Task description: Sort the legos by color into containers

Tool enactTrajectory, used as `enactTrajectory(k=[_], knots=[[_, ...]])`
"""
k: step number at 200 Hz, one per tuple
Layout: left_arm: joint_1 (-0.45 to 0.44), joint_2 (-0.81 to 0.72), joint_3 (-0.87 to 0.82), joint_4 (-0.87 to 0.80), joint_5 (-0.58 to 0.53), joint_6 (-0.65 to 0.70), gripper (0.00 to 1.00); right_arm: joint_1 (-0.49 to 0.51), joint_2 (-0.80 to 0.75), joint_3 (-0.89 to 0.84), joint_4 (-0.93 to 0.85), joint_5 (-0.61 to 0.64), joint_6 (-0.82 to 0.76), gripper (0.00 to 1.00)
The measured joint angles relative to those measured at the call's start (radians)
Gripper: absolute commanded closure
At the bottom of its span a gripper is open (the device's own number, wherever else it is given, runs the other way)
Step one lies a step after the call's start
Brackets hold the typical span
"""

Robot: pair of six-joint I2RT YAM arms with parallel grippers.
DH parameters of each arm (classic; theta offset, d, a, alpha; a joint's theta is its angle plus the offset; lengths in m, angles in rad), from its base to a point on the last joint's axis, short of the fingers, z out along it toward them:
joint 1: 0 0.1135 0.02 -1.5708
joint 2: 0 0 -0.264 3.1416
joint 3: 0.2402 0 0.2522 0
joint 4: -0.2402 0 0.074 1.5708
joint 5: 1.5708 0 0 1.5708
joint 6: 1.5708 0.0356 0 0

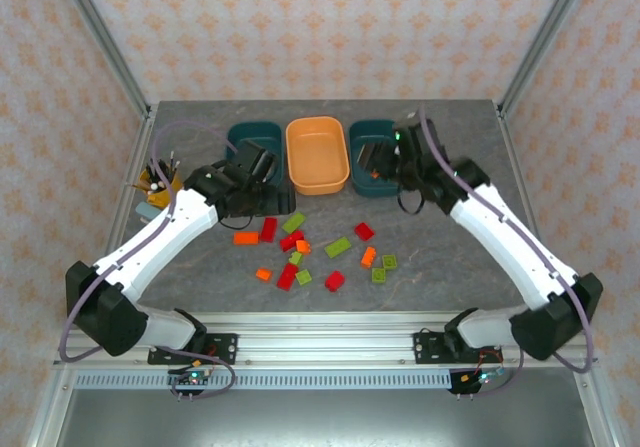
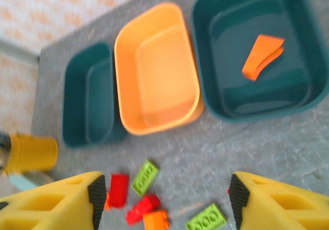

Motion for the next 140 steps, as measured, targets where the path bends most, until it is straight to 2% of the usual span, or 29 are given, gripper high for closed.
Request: enactTrajectory(k=[17, 38, 56, 90, 140], knots=[[0.000, 0.014, -0.028, -0.016, -0.007, 0.034, 0.11, 0.077, -0.069, -0.159, 0.062, -0.028, -0.023, 0.23], [0.005, 0.061, -0.043, -0.024, -0.010, 0.079, 0.18, 0.173, -0.148, -0.344, 0.125, -0.044, -0.026, 0.22], [0.011, 0.125, -0.043, -0.024, -0.011, 0.119, 0.19, 0.222, -0.185, -0.442, 0.152, -0.043, -0.013, 0.22], [0.026, 0.246, -0.040, -0.018, -0.007, 0.185, 0.24, 0.264, -0.191, -0.481, 0.195, -0.039, 0.003, 0.23], [0.104, 0.372, -0.021, 0.000, 0.019, 0.254, 0.27, 0.264, -0.167, -0.478, 0.237, -0.038, 0.004, 0.24]])
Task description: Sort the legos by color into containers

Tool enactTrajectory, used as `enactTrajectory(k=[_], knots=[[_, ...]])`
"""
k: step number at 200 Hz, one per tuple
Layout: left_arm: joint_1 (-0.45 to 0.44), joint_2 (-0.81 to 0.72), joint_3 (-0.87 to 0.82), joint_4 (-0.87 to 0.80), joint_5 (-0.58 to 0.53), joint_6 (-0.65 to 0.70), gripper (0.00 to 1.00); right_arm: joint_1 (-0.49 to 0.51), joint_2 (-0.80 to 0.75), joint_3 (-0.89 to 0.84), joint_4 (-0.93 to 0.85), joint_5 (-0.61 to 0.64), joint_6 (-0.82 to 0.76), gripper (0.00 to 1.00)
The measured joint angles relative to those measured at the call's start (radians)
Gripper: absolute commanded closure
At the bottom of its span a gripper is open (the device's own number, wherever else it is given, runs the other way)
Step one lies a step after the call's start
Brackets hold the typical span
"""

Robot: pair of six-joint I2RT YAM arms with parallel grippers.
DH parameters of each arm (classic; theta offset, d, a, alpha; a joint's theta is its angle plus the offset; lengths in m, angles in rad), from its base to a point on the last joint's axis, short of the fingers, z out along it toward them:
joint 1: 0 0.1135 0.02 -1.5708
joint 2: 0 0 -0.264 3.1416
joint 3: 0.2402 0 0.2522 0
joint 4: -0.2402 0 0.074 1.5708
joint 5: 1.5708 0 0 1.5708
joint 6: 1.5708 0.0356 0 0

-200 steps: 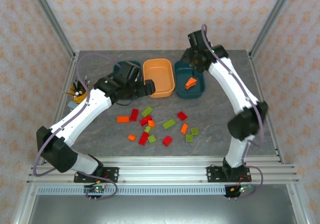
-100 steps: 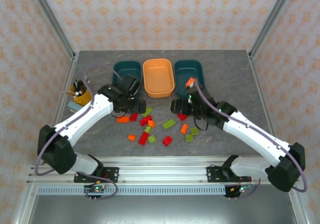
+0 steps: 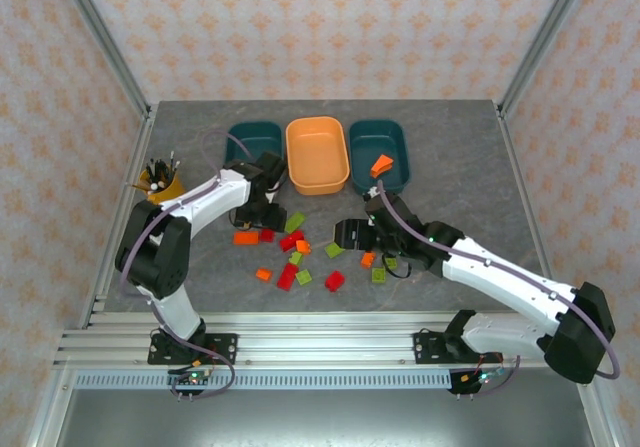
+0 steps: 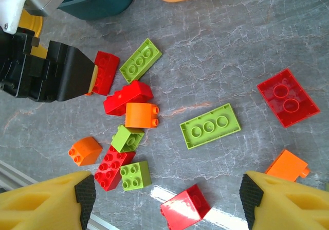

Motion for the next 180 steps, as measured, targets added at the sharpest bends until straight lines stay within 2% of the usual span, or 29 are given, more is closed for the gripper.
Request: enactTrajectory(k=[52, 120, 180], knots=[[0.005, 0.056, 0.005, 0.017, 0.018, 0.056, 0.32, 0.000, 0.033, 0.001, 0.015, 0.000, 0.016, 0.25], [0.005, 0.142, 0.040, 0.045, 0.017, 0.083, 0.54, 0.000, 0.051, 0.007, 0.021, 0.002, 0.034, 0.25], [0.005, 0.157, 0.044, 0.056, 0.017, 0.084, 0.62, 0.000, 0.051, 0.007, 0.026, 0.003, 0.041, 0.25]])
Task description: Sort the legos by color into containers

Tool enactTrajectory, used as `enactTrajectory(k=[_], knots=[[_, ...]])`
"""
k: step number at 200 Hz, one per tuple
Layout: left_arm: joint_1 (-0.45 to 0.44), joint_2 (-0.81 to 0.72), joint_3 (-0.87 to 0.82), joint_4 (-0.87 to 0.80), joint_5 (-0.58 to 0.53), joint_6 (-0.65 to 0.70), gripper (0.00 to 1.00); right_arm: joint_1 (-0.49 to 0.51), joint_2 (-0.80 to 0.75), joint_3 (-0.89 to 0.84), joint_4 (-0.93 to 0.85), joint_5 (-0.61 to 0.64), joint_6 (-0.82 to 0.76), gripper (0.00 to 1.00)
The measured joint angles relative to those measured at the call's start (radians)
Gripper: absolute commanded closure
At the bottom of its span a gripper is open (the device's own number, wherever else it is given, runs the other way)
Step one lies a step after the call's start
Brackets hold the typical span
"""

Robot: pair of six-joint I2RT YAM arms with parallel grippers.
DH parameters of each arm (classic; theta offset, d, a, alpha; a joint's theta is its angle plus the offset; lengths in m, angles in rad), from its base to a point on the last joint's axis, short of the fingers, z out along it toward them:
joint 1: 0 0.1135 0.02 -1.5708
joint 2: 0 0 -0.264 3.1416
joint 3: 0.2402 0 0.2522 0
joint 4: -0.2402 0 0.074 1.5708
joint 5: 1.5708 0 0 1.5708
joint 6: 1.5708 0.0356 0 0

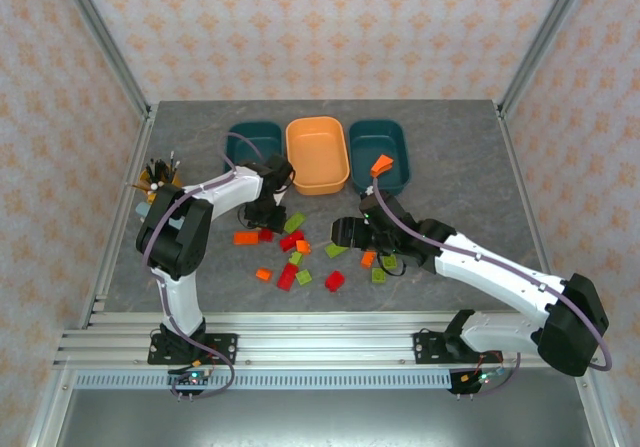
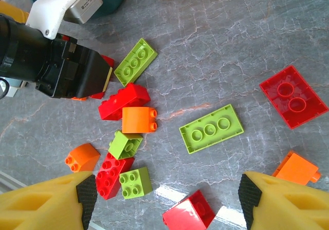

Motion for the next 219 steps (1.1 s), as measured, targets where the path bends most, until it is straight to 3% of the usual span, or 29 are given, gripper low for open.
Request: enactTrajectory(k=[67, 100, 127, 172, 219], knots=[[0.000, -0.058, 0.007, -0.023, -0.042, -0.030, 0.67, 0.000, -0.009, 0.040, 0.014, 0.046, 0.003, 0.25], [0.008, -0.125, 0.193, -0.108, -0.061, -0.061, 0.66, 0.000, -0.046, 0.085, 0.051, 0.111, 0.000, 0.24], [0.065, -0.116, 0.369, -0.134, -0.062, -0.100, 0.66, 0.000, -0.040, 0.113, 0.135, 0.163, -0.003, 0.21], [0.195, 0.109, 0.613, -0.151, -0.061, -0.188, 0.66, -0.051, 0.098, 0.208, 0.259, 0.195, 0.019, 0.20], [0.248, 0.415, 0.820, -0.187, -0.041, -0.219, 0.65, -0.139, 0.253, 0.354, 0.248, 0.176, 0.076, 0.19]])
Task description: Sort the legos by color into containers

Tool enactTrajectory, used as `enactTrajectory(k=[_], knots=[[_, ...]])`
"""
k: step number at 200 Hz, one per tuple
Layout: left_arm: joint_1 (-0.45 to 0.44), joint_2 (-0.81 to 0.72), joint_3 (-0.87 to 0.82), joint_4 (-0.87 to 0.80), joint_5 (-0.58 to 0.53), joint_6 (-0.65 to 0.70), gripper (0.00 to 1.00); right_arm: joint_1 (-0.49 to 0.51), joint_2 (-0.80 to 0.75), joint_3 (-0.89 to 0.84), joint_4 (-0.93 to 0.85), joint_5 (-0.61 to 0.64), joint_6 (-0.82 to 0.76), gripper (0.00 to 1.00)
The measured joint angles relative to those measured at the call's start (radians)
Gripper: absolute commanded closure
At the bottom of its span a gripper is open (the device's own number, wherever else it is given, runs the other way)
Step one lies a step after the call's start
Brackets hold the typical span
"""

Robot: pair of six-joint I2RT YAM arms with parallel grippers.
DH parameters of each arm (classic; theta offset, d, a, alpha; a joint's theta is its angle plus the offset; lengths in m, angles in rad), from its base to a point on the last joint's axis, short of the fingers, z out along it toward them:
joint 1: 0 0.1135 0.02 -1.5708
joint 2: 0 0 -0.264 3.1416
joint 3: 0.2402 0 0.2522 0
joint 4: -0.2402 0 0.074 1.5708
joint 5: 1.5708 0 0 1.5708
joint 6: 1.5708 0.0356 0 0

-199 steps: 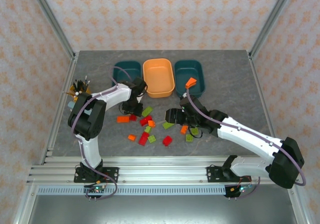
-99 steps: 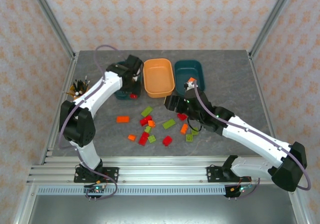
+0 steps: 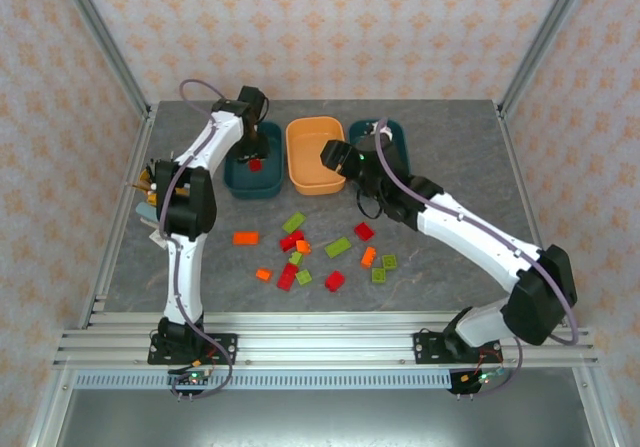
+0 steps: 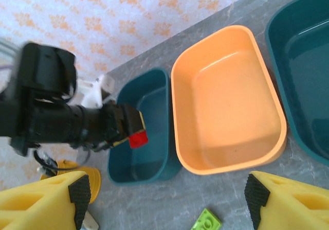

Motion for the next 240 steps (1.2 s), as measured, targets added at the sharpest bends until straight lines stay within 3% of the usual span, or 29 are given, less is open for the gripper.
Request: enactTrajectory(k=[49, 91, 156, 177, 206, 240], knots=[[0.002, 0.121, 0.103, -0.018, 0.035, 0.000, 0.61, -0.053, 0.092, 0.076, -0.048, -0.073, 0.056, 0.20], [0.003, 0.129, 0.104, -0.022, 0.050, 0.000, 0.38, -0.058, 0.121, 0.087, -0.095, -0.102, 0.071, 0.20], [0.003, 0.097, 0.104, -0.034, 0.054, -0.010, 0.24, -0.058, 0.070, 0.094, -0.284, -0.070, 0.062, 0.23], [0.001, 0.002, 0.097, -0.034, 0.064, -0.017, 0.24, -0.058, -0.005, 0.094, -0.401, -0.050, 0.055, 0.24], [-0.014, -0.250, 0.013, -0.008, 0.088, -0.023, 0.22, -0.058, -0.128, 0.068, -0.545, -0.037, 0.055, 0.25], [-0.084, -0.610, -0.273, 0.092, 0.145, -0.060, 0.20, -0.058, -0.205, -0.013, -0.718, -0.039, 0.053, 0.25]])
